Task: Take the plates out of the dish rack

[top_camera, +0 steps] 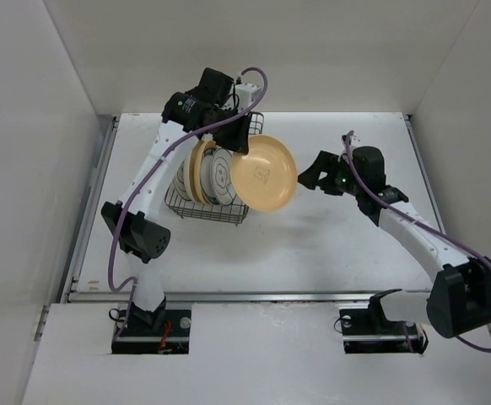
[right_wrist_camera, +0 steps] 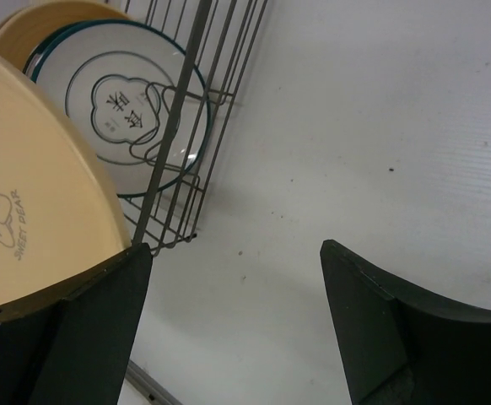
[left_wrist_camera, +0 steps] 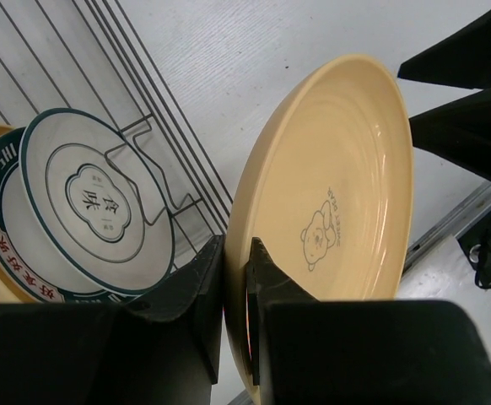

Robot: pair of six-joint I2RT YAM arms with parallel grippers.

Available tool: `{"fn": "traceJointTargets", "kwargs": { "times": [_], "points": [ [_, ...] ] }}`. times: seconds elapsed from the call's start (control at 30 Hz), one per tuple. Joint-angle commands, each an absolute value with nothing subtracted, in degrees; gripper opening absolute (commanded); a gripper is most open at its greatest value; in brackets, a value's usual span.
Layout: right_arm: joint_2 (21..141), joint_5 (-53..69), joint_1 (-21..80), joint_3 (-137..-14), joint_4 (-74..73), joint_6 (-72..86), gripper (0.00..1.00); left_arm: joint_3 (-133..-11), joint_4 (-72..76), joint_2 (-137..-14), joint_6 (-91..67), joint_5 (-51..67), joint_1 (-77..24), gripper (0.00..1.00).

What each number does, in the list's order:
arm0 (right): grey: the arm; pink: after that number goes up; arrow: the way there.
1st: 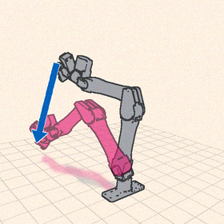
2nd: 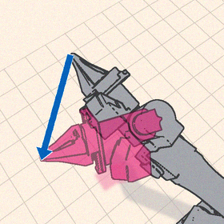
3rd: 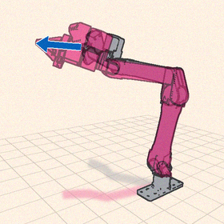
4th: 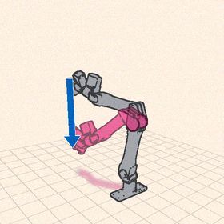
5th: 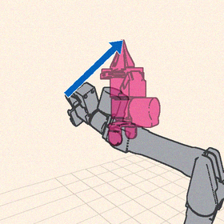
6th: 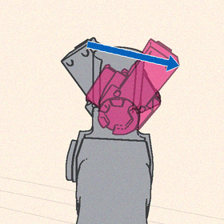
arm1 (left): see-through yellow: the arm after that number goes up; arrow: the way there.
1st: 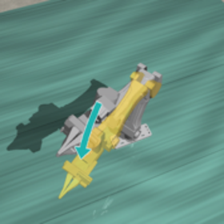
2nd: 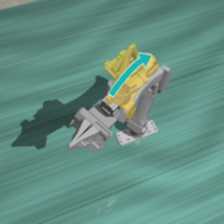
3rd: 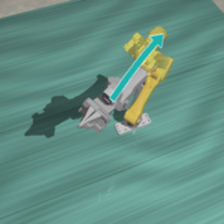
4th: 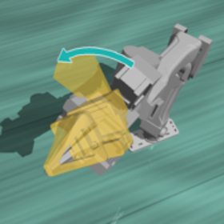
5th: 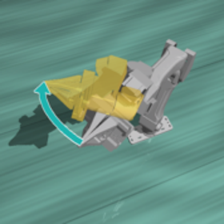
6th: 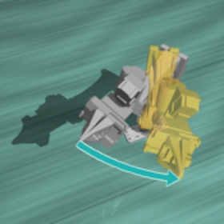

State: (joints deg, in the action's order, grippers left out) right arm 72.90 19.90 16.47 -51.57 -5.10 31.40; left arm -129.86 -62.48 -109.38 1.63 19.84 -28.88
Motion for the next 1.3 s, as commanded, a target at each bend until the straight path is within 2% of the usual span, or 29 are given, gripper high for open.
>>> {"fn": "traceJointTargets", "kwargs": {
  "times": [0.0, 0.17, 0.27, 0.33, 0.5, 0.67, 0.77, 0.83, 0.87, 0.9, 0.93, 0.97, 1.0, 1.07, 1.1, 1.13, 1.2, 1.23, 1.27],
  "points": [
    [68.83, 15.16, 16.79, -53.09, -0.78, 32.35, 0.87, -129.81, -61.08, -108.02, 1.49, 17.06, -30.32, 0.00],
    [64.17, 11.07, 16.26, -54.32, -3.78, 30.41, 0.87, -129.81, -61.08, -108.02, 2.11, 14.24, -30.32, 0.00],
    [63.63, 17.29, 16.26, -54.32, -2.12, 28.84, 0.87, -131.65, -60.56, -109.33, 1.58, 14.24, -30.32, 0.00],
    [65.21, 22.30, 16.26, -54.32, -1.06, 28.21, 0.87, -133.06, -61.34, -110.65, 1.58, 15.55, -30.32, 0.00],
    [71.71, 24.69, 16.79, -54.84, -0.53, 28.21, 0.84, -133.07, -61.35, -110.65, 0.97, 19.85, -30.32, 0.00],
    [76.02, 29.78, 16.79, -54.84, 3.07, 28.83, 0.76, -132.01, -61.35, -108.81, 0.97, 23.20, -30.32, 0.00],
    [76.82, 32.34, 16.79, -54.84, 5.27, 30.14, 0.66, -131.31, -61.87, -108.19, 0.97, 24.34, -30.32, 0.00],
    [76.82, 34.71, 16.79, -54.84, 7.55, 30.67, 0.46, -130.69, -61.87, -108.19, 1.49, 24.35, -30.32, 0.00],
    [76.82, 34.72, 16.79, -54.84, 7.56, 31.46, 0.32, -130.69, -61.87, -108.19, 1.49, 24.35, -30.32, 0.00],
    [76.82, 34.72, 16.79, -54.84, 8.08, 31.46, 0.10, -130.69, -61.87, -108.19, 1.49, 24.35, -30.32, 0.00],
    [76.82, 33.85, 16.79, -54.84, 8.09, 32.25, 0.01, -130.69, -61.87, -108.19, 1.49, 23.82, -30.32, 0.00],
    [76.82, 32.71, 16.79, -55.37, 7.48, 32.26, 0.00, -130.69, -61.87, -108.19, 1.49, 23.21, -30.32, 0.01],
    [76.82, 31.39, 16.79, -55.37, 6.86, 33.65, 0.00, -130.69, -61.87, -108.19, 1.49, 21.81, -30.32, 0.11],
    [76.21, 26.91, 16.79, -55.90, 4.49, 34.36, 0.00, -130.69, -61.87, -108.19, 1.49, 20.40, -30.32, 0.23],
    [75.42, 25.50, 16.79, -55.90, 3.96, 35.50, 0.00, -130.69, -61.87, -107.58, 1.49, 19.26, -30.32, 0.36],
    [74.89, 24.01, 16.79, -55.90, 3.96, 36.29, 0.00, -130.69, -61.87, -107.58, 1.49, 16.29, -30.32, 0.61],
    [73.31, 20.23, 16.79, -55.37, 3.43, 38.13, 0.00, -130.69, -61.35, -106.88, 1.49, 13.02, -30.32, 0.72],
    [72.78, 18.56, 16.18, -55.37, 3.43, 40.67, 0.00, -130.69, -61.35, -106.09, 1.49, 9.27, -30.32, 0.81],
    [72.25, 14.54, 16.17, -55.37, 2.21, 42.17, 0.00, -130.69, -61.35, -106.08, 0.71, 6.88, -30.32, 0.98]
  ]
}}
